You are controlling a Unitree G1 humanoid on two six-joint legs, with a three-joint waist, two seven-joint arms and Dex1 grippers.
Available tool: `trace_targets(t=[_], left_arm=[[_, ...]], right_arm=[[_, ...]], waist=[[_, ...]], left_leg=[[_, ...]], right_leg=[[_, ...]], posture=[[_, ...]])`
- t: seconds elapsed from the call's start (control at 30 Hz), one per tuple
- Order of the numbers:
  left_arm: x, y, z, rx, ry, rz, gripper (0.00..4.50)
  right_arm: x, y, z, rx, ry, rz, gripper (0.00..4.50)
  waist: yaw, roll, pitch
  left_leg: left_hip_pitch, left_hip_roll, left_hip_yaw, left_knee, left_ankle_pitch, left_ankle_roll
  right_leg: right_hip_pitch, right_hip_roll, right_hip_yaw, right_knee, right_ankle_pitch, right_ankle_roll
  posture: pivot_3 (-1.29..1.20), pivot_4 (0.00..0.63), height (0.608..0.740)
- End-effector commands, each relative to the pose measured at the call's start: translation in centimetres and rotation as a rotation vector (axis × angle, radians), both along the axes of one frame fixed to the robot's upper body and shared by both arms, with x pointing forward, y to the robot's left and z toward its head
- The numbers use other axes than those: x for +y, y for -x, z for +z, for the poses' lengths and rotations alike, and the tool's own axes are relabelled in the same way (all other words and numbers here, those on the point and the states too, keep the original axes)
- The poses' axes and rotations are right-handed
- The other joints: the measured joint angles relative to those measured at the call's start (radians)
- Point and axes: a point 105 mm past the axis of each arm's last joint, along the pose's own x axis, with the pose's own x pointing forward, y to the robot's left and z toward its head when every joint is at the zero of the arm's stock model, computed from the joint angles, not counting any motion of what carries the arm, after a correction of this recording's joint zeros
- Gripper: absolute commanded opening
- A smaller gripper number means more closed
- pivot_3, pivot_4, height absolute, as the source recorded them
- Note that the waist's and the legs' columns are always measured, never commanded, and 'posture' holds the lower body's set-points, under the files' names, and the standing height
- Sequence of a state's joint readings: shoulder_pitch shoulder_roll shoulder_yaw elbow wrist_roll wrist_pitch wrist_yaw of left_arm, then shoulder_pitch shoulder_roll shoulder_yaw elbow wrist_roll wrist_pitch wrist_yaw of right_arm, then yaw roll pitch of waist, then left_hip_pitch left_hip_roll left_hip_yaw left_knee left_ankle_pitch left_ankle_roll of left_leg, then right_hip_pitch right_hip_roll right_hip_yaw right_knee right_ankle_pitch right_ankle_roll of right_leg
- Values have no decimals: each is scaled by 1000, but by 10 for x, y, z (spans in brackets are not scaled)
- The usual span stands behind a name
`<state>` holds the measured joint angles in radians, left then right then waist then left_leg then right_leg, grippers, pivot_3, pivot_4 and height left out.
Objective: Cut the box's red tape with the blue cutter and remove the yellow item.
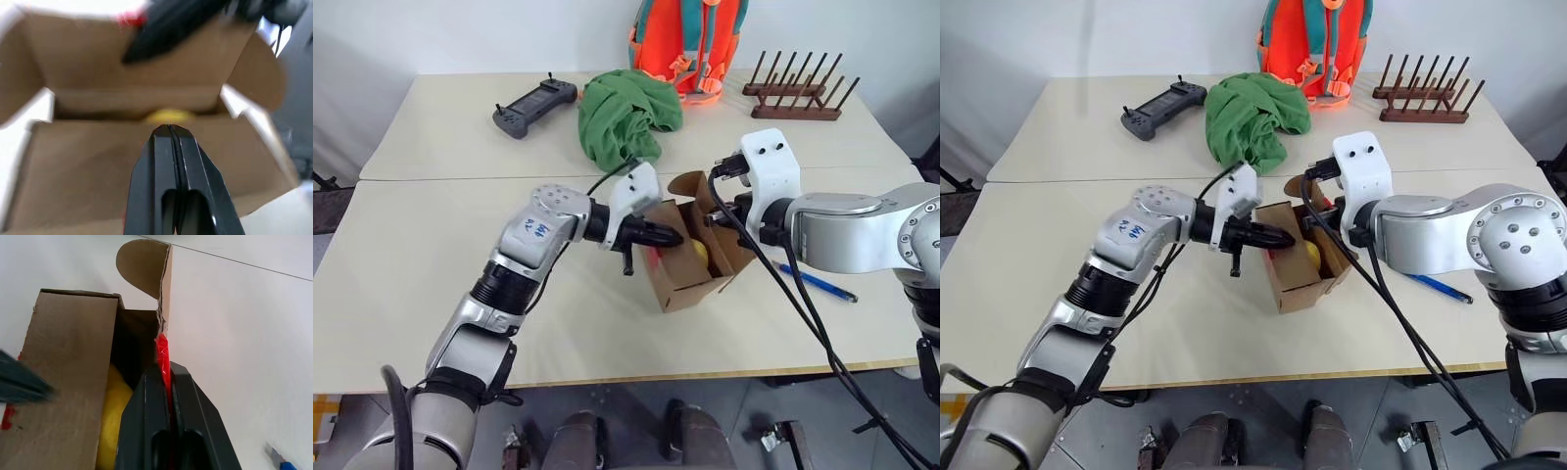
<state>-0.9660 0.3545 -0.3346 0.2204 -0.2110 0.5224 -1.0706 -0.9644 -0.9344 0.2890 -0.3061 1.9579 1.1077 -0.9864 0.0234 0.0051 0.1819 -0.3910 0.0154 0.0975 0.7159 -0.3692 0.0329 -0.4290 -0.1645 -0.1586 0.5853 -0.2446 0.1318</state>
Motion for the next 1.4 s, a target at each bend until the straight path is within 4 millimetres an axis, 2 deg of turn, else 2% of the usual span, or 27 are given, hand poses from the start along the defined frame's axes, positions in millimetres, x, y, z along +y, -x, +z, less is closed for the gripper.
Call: trace_targets(t=[0.03, 0.17, 0.37, 0.6, 0.73, 0.93, 1.2, 1.33, 1.4], left_arm=[[-3, -6, -20, -114, -161, -58, 0], [5, -9, -28, -175, -258, -102, 0], [38, -4, -51, -200, -479, -181, 0], [68, 5, -51, -148, -524, -147, 0], [81, 8, -54, -126, -531, -97, 0], [81, 8, -62, -119, -478, -22, 0], [67, 0, -66, -129, -390, 41, 0], [66, -5, -65, -116, -359, 79, 0], [69, -9, -65, -114, -360, 112, 0]], right_arm=[[7, 3, 6, -29, -21, 12, 8], [10, 5, 6, -34, -32, 16, 8], [4, 6, 9, -45, -48, 2, 8], [-20, 1, 12, -38, -53, -66, 8], [-24, 1, 9, -27, -49, -79, 8], [-25, 1, -11, 44, -77, -86, 8], [-16, 10, -57, 191, -69, -55, 8], [-23, 0, -61, 58, 94, -55, 8], [-24, -2, -61, 40, 87, -25, 452]], waist=[[0, 0, 0], [-2, 0, 0], [-14, 0, -1], [-24, 0, -1], [-18, 1, -2], [6, -2, 1], [7, -2, 0], [5, -1, 0], [5, -1, 0]], left_leg=[[0, 0, 0, 0, 0, 0], [1, 0, 1, 0, 0, 0], [3, 1, 1, 0, 0, 0], [5, 3, -2, 0, 0, 0], [6, 5, -3, 1, 0, 0], [-1, 4, -2, 4, 1, 2], [-1, 0, -2, 3, 1, 2], [-1, 0, -2, 3, 1, 2], [-1, -1, -2, 3, 1, 2]], right_leg=[[0, 0, 0, 0, 0, 0], [1, 0, 1, 0, 0, 0], [1, 0, 1, 1, 0, 0], [1, 0, 3, 3, 0, -1], [2, 0, 5, 3, 0, -1], [0, -2, 3, 2, 0, -1], [1, -2, 1, 1, 1, 0], [1, -2, 2, 1, 1, 0], [1, -2, 2, 1, 1, 0]], posture=[[0, 150, 740], [0, 150, 740], [0, 150, 740], [0, 150, 740], [0, 150, 740], [0, 150, 740], [0, 150, 740], [0, 150, 740], [0, 150, 740]])
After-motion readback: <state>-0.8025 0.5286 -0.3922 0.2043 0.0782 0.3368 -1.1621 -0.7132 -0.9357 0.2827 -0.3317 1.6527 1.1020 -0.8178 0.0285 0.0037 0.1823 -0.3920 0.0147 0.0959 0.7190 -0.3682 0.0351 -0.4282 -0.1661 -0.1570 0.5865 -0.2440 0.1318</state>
